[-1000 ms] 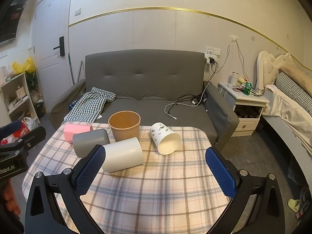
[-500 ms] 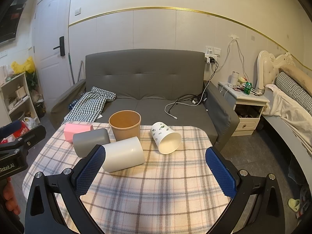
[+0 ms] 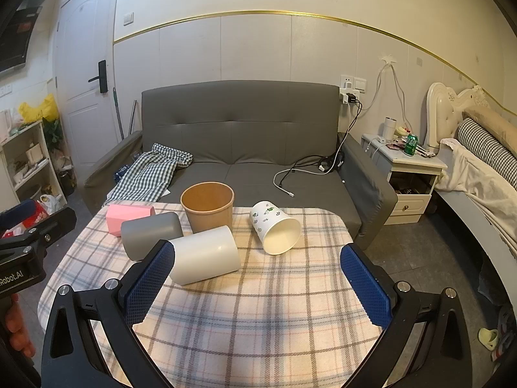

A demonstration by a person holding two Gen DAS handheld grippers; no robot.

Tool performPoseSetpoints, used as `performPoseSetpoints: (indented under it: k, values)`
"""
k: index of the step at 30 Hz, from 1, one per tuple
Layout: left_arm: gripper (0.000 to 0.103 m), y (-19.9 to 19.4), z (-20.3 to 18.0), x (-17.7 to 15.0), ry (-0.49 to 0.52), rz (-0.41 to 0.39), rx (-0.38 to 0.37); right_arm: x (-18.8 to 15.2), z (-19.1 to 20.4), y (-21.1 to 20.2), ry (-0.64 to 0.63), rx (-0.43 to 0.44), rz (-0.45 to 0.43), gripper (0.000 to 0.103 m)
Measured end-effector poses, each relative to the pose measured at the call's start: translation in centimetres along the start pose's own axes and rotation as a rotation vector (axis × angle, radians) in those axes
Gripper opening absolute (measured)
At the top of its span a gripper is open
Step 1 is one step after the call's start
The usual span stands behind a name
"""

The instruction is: Flip cup upside down

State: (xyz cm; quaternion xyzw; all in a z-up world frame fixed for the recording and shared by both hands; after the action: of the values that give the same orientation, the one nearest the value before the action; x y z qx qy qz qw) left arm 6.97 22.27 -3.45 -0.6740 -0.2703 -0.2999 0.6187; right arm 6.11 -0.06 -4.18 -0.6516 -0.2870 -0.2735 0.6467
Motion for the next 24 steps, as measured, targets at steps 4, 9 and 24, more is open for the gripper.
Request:
performPoseSetpoints:
  k: [4,9,24]
  values:
    - [0.103,0.2,-0.4,-0.2,-0.006,0.010,-0.014,-0.3,0.2,0.2,-0.012,-0.005,0.006,0.103]
    - [0.103,0.2,-1.6,0.6,0.032,-0.001,-0.030,0.0,-0.3,0.4,-0.027,-0.009,0.006,0.103]
    - [0.103,9.5,-9.0,-0.7,0.276,0.123,-0.181,-1.2,-8.6,5.2,0.014,-0.108,0.103,0.103]
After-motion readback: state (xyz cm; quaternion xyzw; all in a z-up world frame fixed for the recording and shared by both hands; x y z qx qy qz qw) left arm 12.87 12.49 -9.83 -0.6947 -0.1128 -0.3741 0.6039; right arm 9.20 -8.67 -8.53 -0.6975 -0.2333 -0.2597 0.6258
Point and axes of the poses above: each gripper's, at about its wrist camera, not at the fingertips, and y roughly the way its jaws point, z to its left, x to its top, the point moved 7 cm from there along y, roughly the way its jaws point, and after that the axes turned 12 degrees about z, right-handed, at the moved point
